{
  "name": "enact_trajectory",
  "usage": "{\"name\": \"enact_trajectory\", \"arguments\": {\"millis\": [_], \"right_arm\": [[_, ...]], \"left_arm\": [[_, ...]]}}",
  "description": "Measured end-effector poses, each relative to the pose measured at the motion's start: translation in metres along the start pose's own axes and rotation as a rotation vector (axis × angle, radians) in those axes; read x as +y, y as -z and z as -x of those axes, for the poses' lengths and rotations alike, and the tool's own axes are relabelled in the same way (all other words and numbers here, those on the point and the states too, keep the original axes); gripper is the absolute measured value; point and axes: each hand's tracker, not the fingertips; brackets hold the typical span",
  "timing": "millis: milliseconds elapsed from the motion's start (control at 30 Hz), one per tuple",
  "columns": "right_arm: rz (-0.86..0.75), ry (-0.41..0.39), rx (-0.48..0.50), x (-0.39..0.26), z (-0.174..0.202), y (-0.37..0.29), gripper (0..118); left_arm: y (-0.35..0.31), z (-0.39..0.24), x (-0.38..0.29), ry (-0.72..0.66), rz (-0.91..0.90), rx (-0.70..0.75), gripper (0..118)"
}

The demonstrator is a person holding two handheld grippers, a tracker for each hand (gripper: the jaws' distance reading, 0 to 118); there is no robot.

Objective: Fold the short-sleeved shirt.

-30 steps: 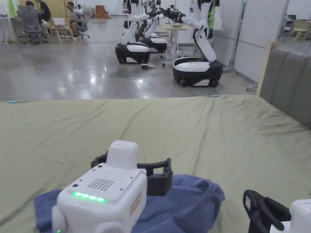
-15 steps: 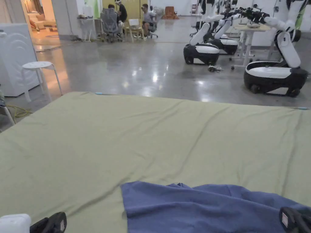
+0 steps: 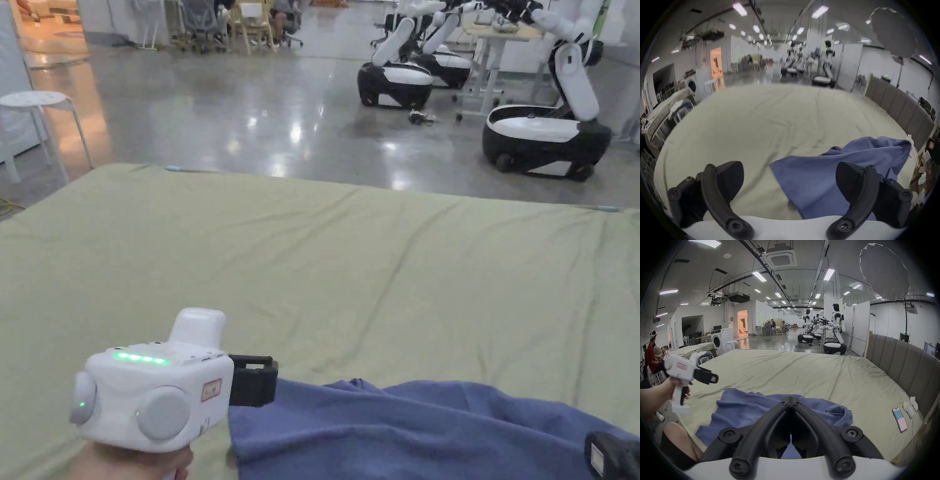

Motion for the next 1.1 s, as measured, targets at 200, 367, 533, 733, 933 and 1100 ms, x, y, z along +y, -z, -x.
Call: {"name": "enact_trajectory", "arguments": {"millis": [200, 367, 533, 733, 933, 1100], "right_arm": [[0.022, 0.024, -0.06, 0.002, -0.02, 0.007, 1], [0.038, 0.025, -0.09, 0.001, -0.03, 0.006, 0], [0.052, 0.044, -0.111, -0.002, -0.042, -0.003, 1], [0.109, 0.05, -0.168, -0.016, -0.075, -0.012, 1], [0.23, 0.203, -0.105, -0.034, -0.133, 0.022, 111], [0.318, 0.221, -0.073, -0.042, -0.153, 0.077, 107]], "left_arm": [[0.083, 0.0, -0.01, -0.027, 0.173, 0.033, 103], [0.096, -0.023, -0.024, 0.064, 0.16, 0.061, 2], [0.073, -0.035, -0.027, 0.039, 0.079, -0.031, 1], [0.008, -0.035, -0.015, 0.072, -0.111, -0.026, 1], [-0.026, -0.019, 0.002, 0.02, -0.154, -0.034, 1], [-0.027, -0.018, 0.004, 0.027, -0.154, -0.02, 1]]}}
